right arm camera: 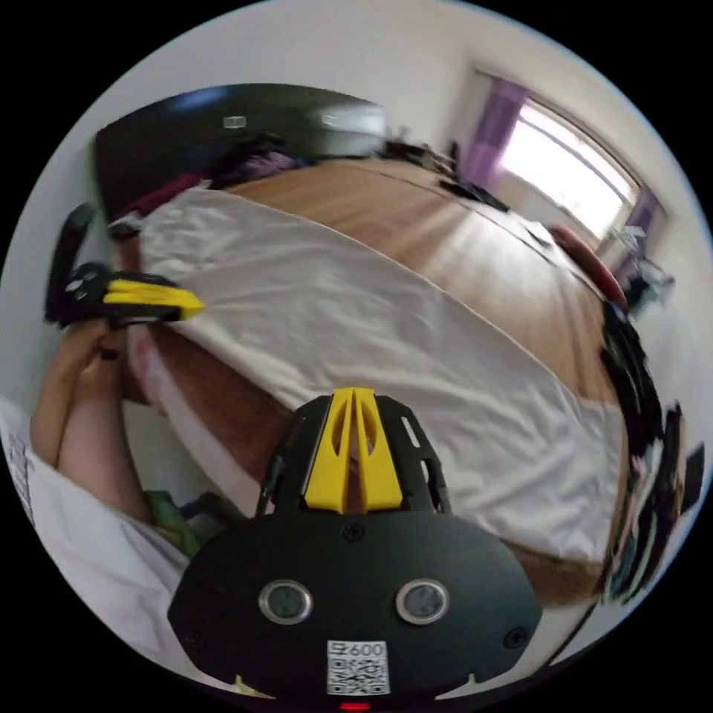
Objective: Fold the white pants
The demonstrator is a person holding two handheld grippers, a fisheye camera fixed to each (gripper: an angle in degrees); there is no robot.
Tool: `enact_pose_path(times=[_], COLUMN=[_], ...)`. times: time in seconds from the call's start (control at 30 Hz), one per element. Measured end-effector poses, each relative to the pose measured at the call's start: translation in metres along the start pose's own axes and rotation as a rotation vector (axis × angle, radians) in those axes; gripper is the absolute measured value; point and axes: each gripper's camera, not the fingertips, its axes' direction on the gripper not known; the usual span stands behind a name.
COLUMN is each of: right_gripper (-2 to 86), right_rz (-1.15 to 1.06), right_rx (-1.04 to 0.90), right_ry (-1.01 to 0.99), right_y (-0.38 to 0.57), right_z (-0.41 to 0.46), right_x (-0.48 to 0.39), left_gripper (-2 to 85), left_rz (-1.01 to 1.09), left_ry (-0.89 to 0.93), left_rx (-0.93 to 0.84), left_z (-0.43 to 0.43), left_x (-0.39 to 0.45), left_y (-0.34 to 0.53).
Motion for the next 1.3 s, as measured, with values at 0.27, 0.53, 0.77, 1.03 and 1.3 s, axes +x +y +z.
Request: enact_pose_path(times=[0.27, 0.53, 0.77, 1.03, 1.3], right_gripper=[-0.8, -0.8, -0.8, -0.8, -0.9], right_rz=[0.389, 0.373, -0.06, -0.16, 0.138], right_rx=[-0.008, -0.142, 0.202, 0.179, 0.128], right_ry=[0.241, 0.722, 0.017, -0.348, -0.454], right_y=[0.074, 0.078, -0.032, -0.173, -0.117], right_z=[-0.035, -0.073, -0.117, -0.096, -0.125], right_x=[0.183, 0.186, -0.024, -0.166, 0.049], left_gripper=[0.8, 0.8, 0.8, 0.8, 0.7], left_rz=[0.025, 0.045, -0.074, -0.345, -0.476], left_ry=[-0.02, -0.046, 0.05, 0.257, 0.265], left_rx=[-0.005, 0.029, 0.087, 0.078, 0.042], left_z=[-0.031, -0.064, -0.108, -0.166, -0.178], left_x=[-0.001, -0.012, -0.056, -0.226, -0.382], left_y=[-0.053, -0.107, -0.166, -0.237, -0.232])
